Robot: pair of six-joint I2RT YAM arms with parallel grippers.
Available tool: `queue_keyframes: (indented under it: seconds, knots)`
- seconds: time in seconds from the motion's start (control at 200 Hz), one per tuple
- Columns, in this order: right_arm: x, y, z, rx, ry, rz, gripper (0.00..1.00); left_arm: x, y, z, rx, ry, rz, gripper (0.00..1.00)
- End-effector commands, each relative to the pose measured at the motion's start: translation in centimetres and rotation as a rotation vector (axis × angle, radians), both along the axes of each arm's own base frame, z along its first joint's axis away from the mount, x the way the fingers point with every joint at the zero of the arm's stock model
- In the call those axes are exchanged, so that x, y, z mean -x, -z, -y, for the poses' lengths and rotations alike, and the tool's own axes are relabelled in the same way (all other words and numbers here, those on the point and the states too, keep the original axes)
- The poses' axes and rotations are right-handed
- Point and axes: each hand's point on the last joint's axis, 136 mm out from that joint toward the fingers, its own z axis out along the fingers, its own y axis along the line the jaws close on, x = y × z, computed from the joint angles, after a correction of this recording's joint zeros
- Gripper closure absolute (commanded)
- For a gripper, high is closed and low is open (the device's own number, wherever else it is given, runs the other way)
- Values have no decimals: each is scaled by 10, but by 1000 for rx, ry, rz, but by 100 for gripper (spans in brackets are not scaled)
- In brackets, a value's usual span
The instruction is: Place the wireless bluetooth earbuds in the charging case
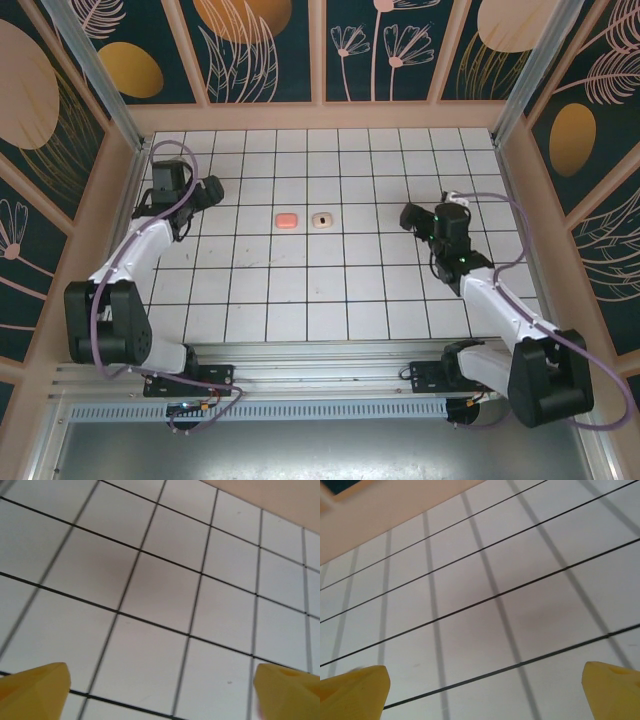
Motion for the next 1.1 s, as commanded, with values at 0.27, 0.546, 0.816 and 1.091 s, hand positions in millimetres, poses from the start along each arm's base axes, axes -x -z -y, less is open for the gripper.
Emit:
queue_keyframes:
  seconds: [0.27,0.546,0.816,1.091]
  knots:
    - [24,2,57,293,69,275,1,38,-19,-65,-198,-320,324,2]
    - [34,0,46,324,-33,421,1,65,23,-75,-325,-328,368,1]
    - [22,0,38,311,-95,451,1,79,7,-67,-339,-292,609,2]
    - [-16,16,28,314,-166,402,1,62,25,-43,-365,-155,591,1]
